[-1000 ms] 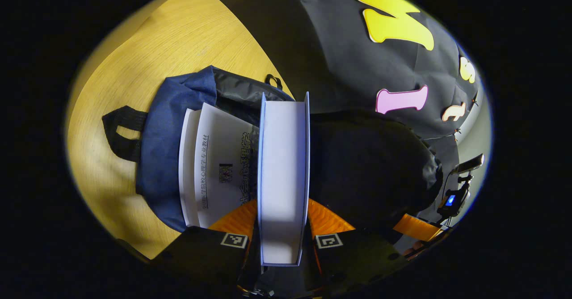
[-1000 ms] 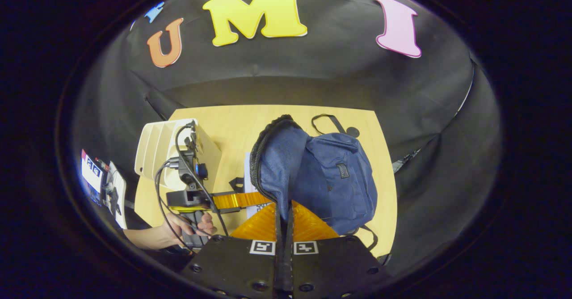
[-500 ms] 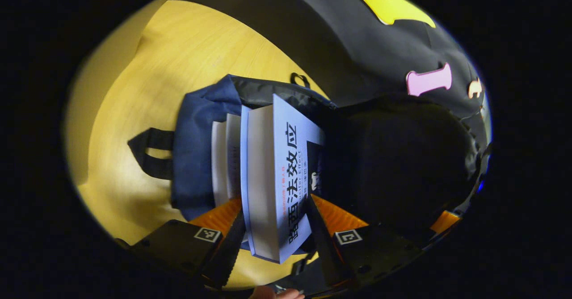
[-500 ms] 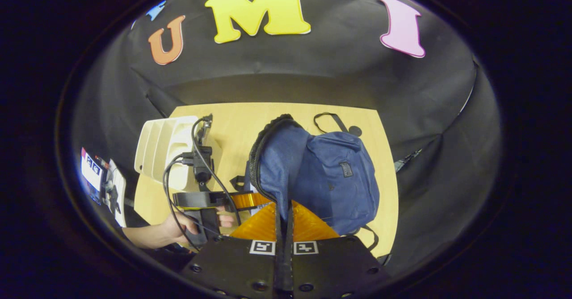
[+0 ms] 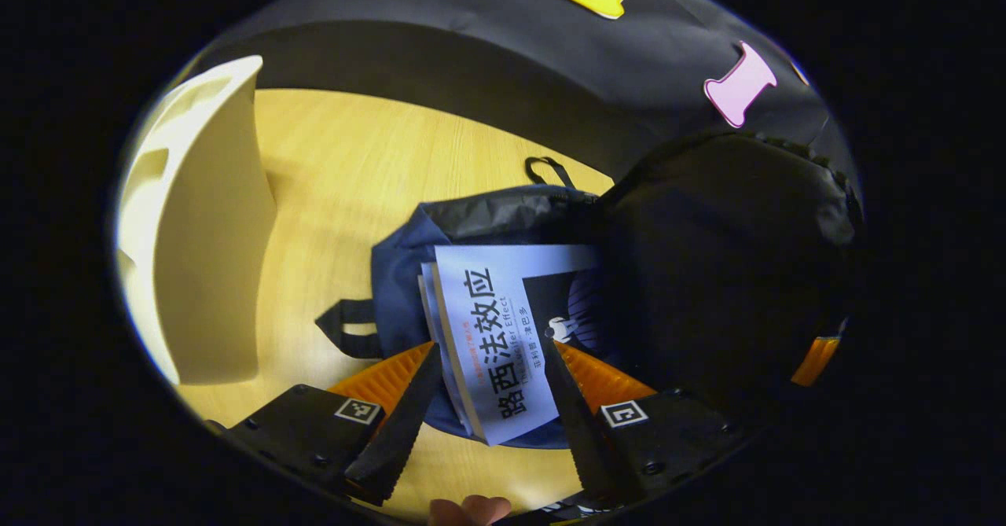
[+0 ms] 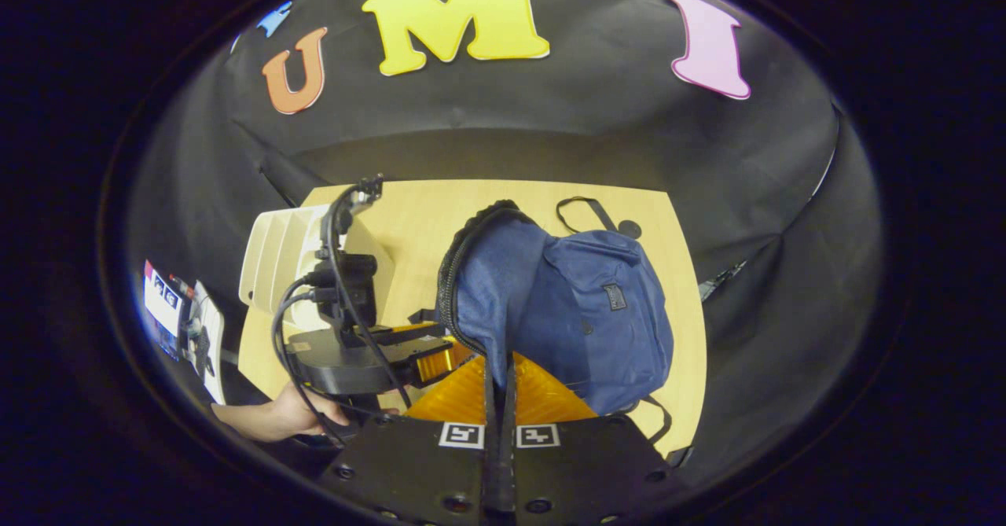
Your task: Open the schoolbag, grab two books from the bookshelf and put them into the schoolbag.
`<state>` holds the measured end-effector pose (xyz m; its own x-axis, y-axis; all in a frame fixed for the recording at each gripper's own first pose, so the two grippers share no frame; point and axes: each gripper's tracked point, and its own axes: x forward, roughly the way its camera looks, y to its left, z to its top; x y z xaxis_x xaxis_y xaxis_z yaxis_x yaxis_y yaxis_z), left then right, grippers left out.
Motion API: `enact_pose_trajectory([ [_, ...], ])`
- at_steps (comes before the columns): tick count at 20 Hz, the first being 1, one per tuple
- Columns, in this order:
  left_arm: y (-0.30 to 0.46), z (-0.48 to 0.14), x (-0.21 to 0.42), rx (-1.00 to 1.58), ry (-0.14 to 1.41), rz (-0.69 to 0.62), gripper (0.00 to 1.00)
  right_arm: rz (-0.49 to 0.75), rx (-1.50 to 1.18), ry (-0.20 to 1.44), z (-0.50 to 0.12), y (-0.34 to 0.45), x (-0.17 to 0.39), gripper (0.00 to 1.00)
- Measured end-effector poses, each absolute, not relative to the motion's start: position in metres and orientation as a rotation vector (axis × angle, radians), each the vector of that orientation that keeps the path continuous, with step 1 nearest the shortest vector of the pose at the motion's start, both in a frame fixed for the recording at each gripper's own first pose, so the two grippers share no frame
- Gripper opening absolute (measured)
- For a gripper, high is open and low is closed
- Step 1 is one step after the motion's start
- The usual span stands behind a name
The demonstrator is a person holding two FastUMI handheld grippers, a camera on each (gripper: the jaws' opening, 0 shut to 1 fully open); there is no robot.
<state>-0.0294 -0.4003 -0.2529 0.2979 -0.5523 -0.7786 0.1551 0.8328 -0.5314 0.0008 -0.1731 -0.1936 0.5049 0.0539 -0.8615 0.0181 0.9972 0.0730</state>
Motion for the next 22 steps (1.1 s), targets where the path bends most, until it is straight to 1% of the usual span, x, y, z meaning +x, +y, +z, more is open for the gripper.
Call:
enact_pose_trajectory([
  [3, -0.367, -0.220, -0.001, -0.243, 0.991, -0.428, 0.86, 0.022, 0.079, 1.039, -0.197, -0.169, 0.001, 0.01],
  [7, -0.320, -0.156, 0.031, -0.115, 0.735, -0.346, 0.87, 0.016, 0.082, 1.037, -0.201, -0.164, 0.002, 0.00],
  [8, -0.311, -0.138, 0.039, -0.117, 0.691, -0.325, 0.87, 0.014, 0.081, 1.038, -0.202, -0.162, 0.002, 0.00],
  [9, -0.303, -0.121, 0.043, -0.134, 0.650, -0.310, 0.98, 0.013, 0.076, 1.041, -0.205, -0.159, 0.002, 0.00],
  [10, -0.290, -0.101, 0.045, -0.144, 0.610, -0.296, 0.92, 0.014, 0.063, 1.045, -0.207, -0.157, 0.001, 0.01],
  [11, -0.275, -0.081, 0.049, -0.146, 0.565, -0.279, 0.96, 0.014, 0.046, 1.045, -0.209, -0.154, 0.000, 0.00],
  [12, -0.263, -0.067, 0.054, -0.137, 0.521, -0.265, 0.98, 0.016, 0.030, 1.046, -0.212, -0.152, 0.000, 0.01],
  [16, -0.196, 0.006, 0.064, -0.103, 0.301, -0.193, 0.98, 0.011, 0.024, 1.057, -0.225, -0.139, 0.002, 0.00],
  [17, -0.190, 0.019, 0.064, -0.116, 0.268, -0.199, 0.98, 0.006, 0.025, 1.057, -0.228, -0.135, 0.003, 0.01],
  [19, -0.168, 0.038, 0.063, -0.125, 0.237, -0.163, 0.97, 0.002, 0.022, 1.061, -0.233, -0.129, 0.005, 0.01],
  [20, -0.157, 0.046, 0.062, -0.125, 0.221, -0.149, 1.00, -0.006, 0.020, 1.062, -0.235, -0.127, 0.006, 0.01],
  [21, -0.150, 0.055, 0.061, -0.116, 0.198, -0.140, 0.98, -0.009, 0.018, 1.060, -0.238, -0.123, 0.007, 0.02],
  [22, -0.145, 0.064, 0.059, -0.101, 0.170, -0.144, 1.00, 0.002, 0.033, 1.059, -0.240, -0.115, 0.006, 0.05],
])
